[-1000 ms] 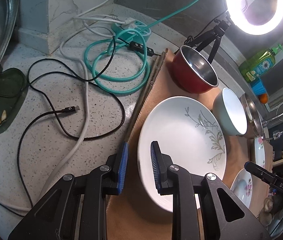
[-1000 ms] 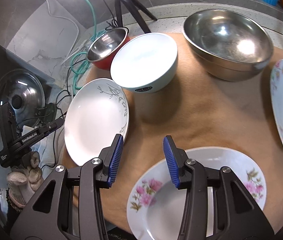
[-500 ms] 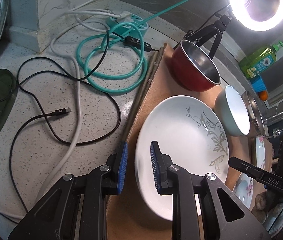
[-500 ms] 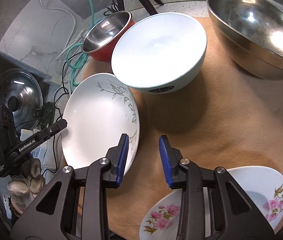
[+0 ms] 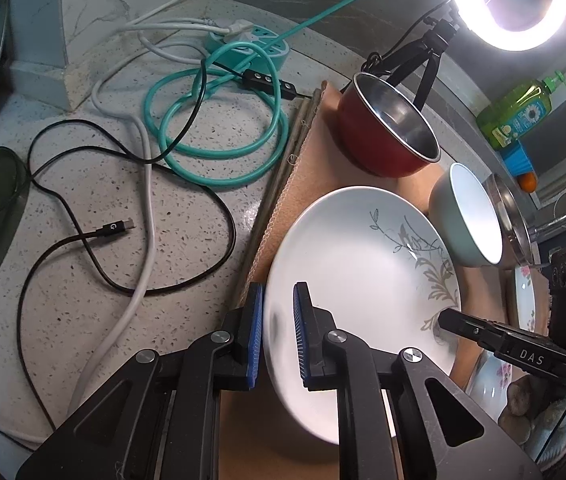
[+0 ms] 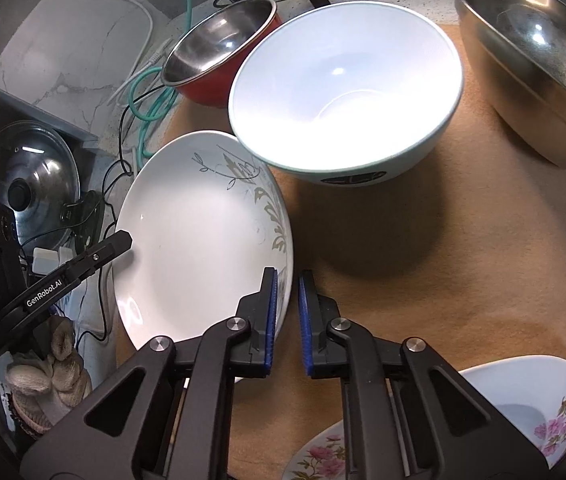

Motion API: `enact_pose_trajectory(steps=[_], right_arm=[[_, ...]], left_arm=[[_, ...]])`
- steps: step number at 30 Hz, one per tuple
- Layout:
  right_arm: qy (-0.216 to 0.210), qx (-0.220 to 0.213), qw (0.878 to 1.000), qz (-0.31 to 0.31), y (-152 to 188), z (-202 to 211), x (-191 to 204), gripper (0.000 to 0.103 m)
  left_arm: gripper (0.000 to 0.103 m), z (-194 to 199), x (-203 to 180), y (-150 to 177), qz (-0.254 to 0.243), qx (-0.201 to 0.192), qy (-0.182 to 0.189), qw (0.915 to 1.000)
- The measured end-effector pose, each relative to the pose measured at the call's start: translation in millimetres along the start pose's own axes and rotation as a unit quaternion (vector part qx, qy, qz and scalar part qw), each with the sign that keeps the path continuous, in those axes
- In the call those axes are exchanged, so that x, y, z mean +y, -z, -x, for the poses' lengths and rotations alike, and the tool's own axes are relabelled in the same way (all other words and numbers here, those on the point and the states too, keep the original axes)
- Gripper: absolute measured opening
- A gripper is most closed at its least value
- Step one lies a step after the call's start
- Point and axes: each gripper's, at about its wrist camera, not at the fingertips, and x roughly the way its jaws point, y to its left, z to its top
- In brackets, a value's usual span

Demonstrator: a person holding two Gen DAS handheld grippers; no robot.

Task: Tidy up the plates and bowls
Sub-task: 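Lift the grey-leaf plate and lower it onto the pink-flower plate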

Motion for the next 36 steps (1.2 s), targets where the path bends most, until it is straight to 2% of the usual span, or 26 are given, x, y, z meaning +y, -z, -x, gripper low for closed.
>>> enact_pose_trajectory(steps=[3, 18, 31, 36], right_arm=[[0.012, -0.002, 1.0, 0.008, 0, 0, 4, 0.009], [-0.003, 0.009, 1.0, 0.01, 12, 10, 6, 0.009], [-0.013, -0.013, 1.0, 0.007, 36, 58, -9, 0.009], [-0.009, -0.021, 1.0, -0.004, 49, 81, -30, 0.009]], left_arm=[[0.013, 0, -1, 1, -0.002, 0.0, -0.004, 1.0], [0.013, 20, -9, 17, 0.001, -0.01, -0.003, 0.9999], [0.013, 49, -47, 38, -0.028, -0.032, 0.022, 0.9988], [0.013, 51, -68, 51, -0.041, -0.026, 0.04, 0.998]])
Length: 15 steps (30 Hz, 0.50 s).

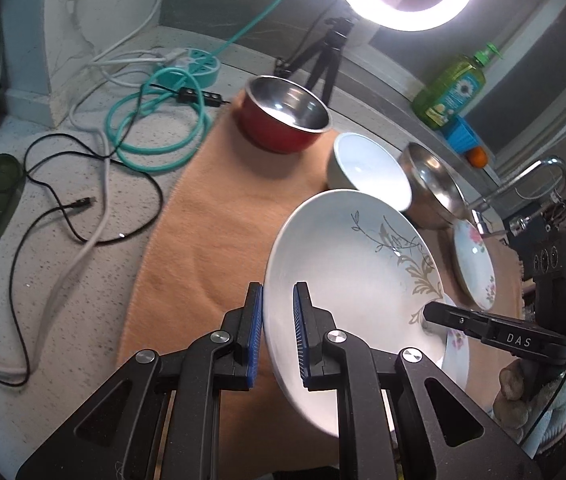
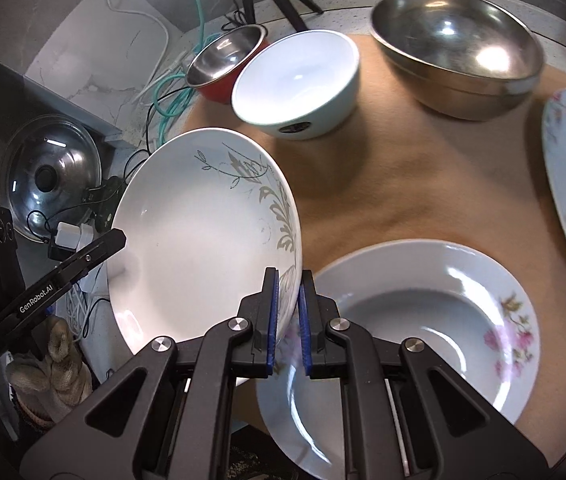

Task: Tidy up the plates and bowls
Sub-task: 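Lift the grey-leaf plate and lower it onto the pink-flower plate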

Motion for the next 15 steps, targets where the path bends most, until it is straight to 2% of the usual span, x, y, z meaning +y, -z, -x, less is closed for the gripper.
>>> enact_pose_trajectory(steps=[15], right_arm=[[0.033, 0.013, 0.999, -0.028, 43, 45, -82, 0.01]], left_arm=[[0.013, -25, -74, 42, -0.038, 0.044, 0.031, 0.9978]])
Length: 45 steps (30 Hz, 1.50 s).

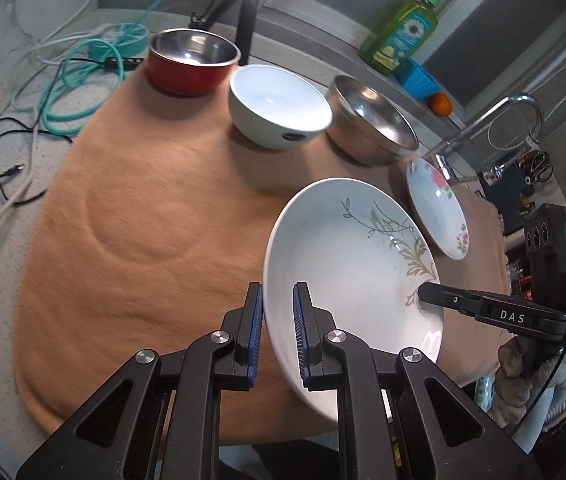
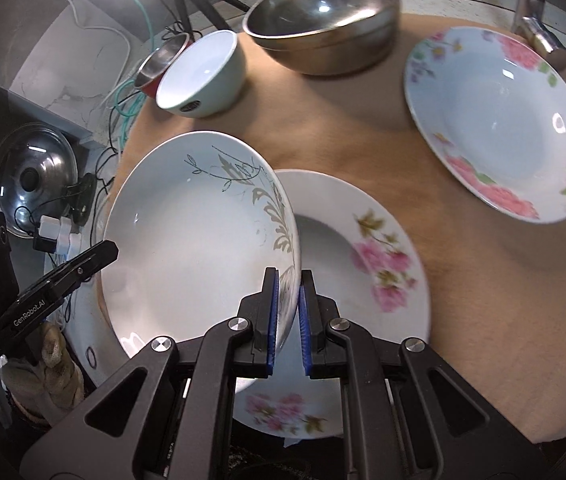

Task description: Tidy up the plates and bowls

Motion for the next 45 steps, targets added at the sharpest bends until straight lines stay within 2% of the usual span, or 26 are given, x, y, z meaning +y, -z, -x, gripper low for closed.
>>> enact_pose_trajectory(steps=[6, 17, 32, 45], right_arm=[[0.006, 0.015, 1.0, 0.007, 6, 3, -23, 0.01], [0.005, 0.038, 0.999, 0.033, 10, 2, -40, 0.01], [0.007, 0.045, 0.996, 0.076, 9, -1, -34, 0.01], [0.036, 0.038, 0.992, 0.114, 9, -3, -24, 0.01]], left_arm=[[0.013, -9, -23, 14, -0.003, 0.003, -0.005, 1.0], [0.013, -20, -39, 33, 0.018, 0.005, -0.021, 0.9996], [0.013, -29, -41, 45, 0.038, 0.011, -0.047, 0.9981], [0.013, -33, -45, 47, 0.033, 0.012, -0.065, 0.9972]])
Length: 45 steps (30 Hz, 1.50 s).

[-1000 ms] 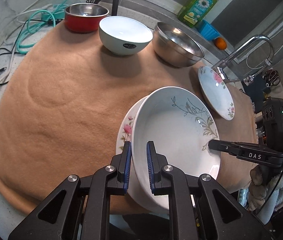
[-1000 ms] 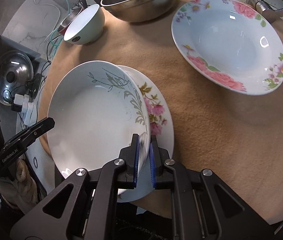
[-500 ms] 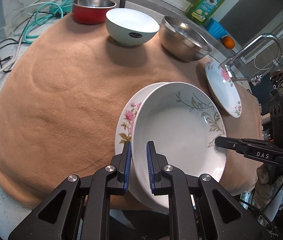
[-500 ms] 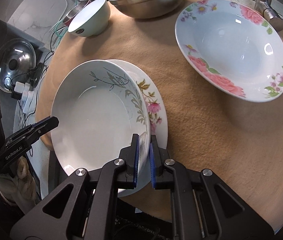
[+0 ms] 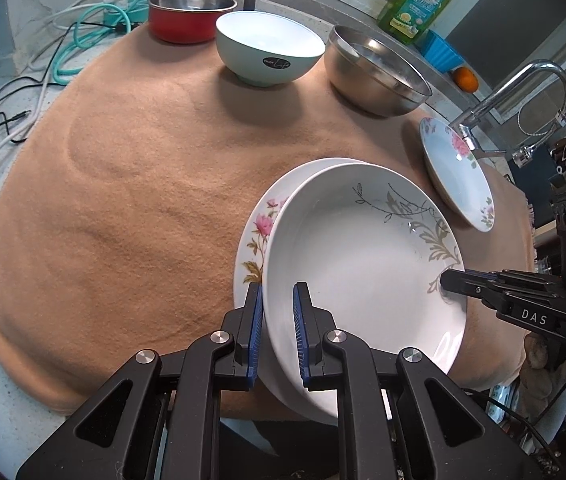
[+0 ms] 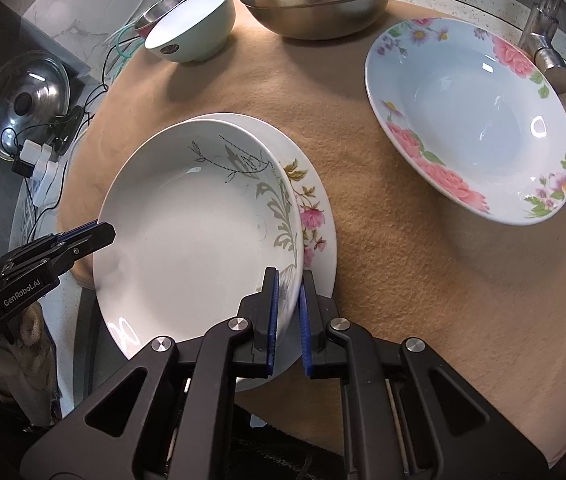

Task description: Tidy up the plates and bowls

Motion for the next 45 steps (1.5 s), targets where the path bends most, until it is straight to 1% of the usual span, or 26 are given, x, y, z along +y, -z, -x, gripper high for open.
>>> enact_pose_trajectory(steps=[2, 16, 40, 42, 45], right_arm=[[0.006, -0.001, 1.0, 0.006, -1, 0, 2, 0.012], [0.035, -0.006, 0.999, 0.041, 0, 2, 9, 0.012], [0.04, 0.0, 0.998, 0.047, 1, 1, 12, 0.013], [0.04, 0.0, 0.998, 0.048, 1, 1, 12, 0.013], [0.039, 0.0, 0.998, 0.047, 1, 1, 12, 0.013]], left_arm=[[0.013, -1, -1, 0, -0.004, 0.0, -0.004, 1.0], [0.013, -3, -10, -1, -0.029, 0.006, -0.032, 0.9991], [0.013, -6, -15, -1, -0.05, 0.021, -0.046, 0.9975], [0.015, -6, -15, -1, -0.05, 0.023, -0.045, 0.9975], [0.015, -6, -15, -1, -0.051, 0.024, -0.046, 0.9974]])
